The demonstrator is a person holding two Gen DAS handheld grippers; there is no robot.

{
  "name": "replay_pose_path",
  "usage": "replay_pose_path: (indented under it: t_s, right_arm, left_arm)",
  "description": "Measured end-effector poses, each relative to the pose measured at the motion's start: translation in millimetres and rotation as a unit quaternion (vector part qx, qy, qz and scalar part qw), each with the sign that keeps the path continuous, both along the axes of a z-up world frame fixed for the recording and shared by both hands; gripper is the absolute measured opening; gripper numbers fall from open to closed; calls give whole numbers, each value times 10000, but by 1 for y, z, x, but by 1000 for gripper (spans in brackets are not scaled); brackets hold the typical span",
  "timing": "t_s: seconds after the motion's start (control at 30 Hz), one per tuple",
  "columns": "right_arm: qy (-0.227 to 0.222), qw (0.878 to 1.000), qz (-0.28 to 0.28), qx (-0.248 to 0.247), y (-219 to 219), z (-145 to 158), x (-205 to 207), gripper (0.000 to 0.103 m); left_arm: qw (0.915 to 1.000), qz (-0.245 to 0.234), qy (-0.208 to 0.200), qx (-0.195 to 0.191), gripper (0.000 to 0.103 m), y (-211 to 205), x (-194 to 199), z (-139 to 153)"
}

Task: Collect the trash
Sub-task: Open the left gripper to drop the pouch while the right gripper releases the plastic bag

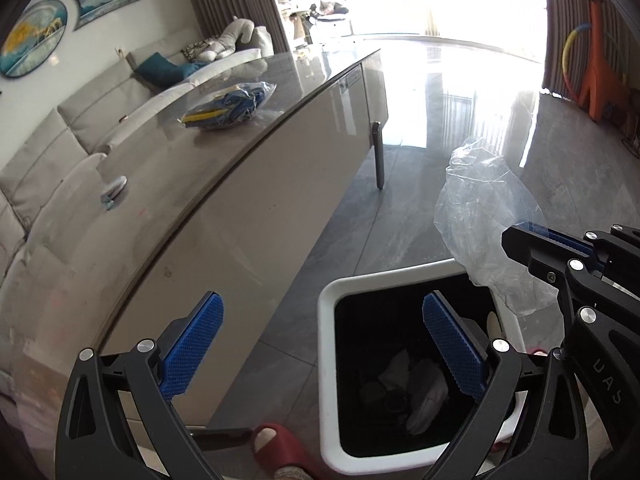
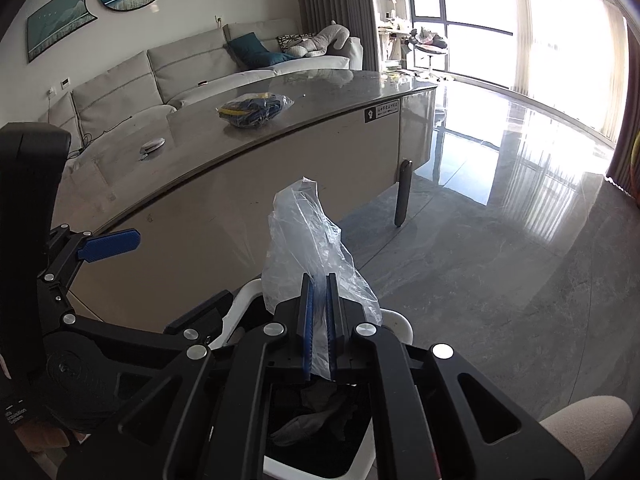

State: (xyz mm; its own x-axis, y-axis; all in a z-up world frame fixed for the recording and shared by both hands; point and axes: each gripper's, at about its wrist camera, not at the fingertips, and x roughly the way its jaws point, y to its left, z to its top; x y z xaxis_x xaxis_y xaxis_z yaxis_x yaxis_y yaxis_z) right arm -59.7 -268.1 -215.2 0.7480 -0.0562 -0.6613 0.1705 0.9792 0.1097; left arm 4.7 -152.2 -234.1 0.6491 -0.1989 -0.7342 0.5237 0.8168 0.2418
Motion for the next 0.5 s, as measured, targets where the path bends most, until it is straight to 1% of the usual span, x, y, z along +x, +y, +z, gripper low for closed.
replay_pose_path:
  t_s: [0.07, 0.17, 0.23, 0.27, 0.3, 0.33, 0.37, 0.43, 0.5]
  right_arm:
    - [145, 9999, 64, 49, 3, -10, 5, 7]
    - [389, 9989, 250, -2, 14, -27, 8, 7]
    - [524, 9980, 358, -45, 23, -37, 11, 13]
    - [609, 9973, 416, -47, 26, -40, 13, 30]
    - [756, 9958, 520, -37, 29, -45, 16, 63]
    - [815, 9951, 559, -86, 33, -49, 17, 77]
    - [768, 9954, 516, -242, 36, -49, 15, 97]
    - [614, 9949, 447, -663, 42, -48, 11, 99]
    - [615, 9924, 478, -950, 46, -47, 13, 99]
  left_arm:
    - [9999, 156, 11, -40, 98, 12, 6, 0]
    - [9985, 450, 160, -277, 98, 34, 17, 4]
    - [9975, 582, 213, -343, 98, 41, 23, 5]
    - [9973, 614, 203, -347, 98, 43, 25, 6]
    - [9972, 638, 182, -346, 98, 44, 27, 7]
    - [9971, 652, 168, -352, 98, 45, 28, 6]
    - [9970, 654, 167, -366, 98, 45, 29, 7]
    - [9968, 672, 150, -402, 98, 45, 30, 9]
    - [9967, 652, 172, -442, 98, 45, 29, 8]
